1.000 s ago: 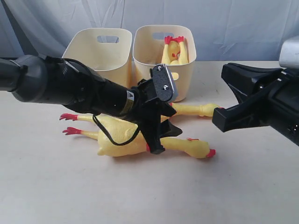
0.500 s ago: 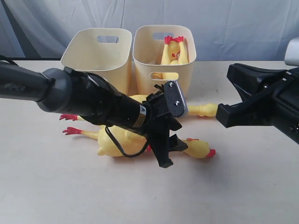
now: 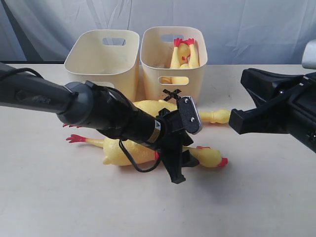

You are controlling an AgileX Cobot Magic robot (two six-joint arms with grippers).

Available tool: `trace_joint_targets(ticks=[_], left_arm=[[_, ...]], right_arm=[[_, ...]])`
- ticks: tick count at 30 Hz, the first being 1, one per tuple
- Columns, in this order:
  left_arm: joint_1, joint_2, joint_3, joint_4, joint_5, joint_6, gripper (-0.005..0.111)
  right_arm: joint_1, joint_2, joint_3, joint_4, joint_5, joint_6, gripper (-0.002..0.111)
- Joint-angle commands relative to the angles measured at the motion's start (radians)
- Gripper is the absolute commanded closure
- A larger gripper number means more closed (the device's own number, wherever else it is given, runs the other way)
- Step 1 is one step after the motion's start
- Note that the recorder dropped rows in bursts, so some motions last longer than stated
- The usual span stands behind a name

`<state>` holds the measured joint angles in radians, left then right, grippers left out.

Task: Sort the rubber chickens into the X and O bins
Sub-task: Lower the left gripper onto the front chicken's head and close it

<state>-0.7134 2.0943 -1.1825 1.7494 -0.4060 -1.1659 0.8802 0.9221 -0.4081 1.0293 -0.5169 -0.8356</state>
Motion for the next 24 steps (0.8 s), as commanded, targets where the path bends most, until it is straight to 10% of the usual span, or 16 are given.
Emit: trace_joint_targets(ticks=[1, 17, 24], left_arm=[[-0.006, 0.0, -0.005, -0.005, 0.022, -0.001, 0.054], [-0.006, 0.023, -0.005, -0.005, 0.02, -0.003, 0.062], [-0.006, 0.023, -0.005, -0.005, -0.027, -0.003, 0.101]], right_arm=[[0.001, 0.002, 0.003, -0.003, -0.005, -0.004, 0.109], [0.001, 0.002, 0.003, -0.003, -0.002, -0.004, 0.109], [0.001, 0.002, 0.003, -0.003, 0.0, -0.004, 0.109]])
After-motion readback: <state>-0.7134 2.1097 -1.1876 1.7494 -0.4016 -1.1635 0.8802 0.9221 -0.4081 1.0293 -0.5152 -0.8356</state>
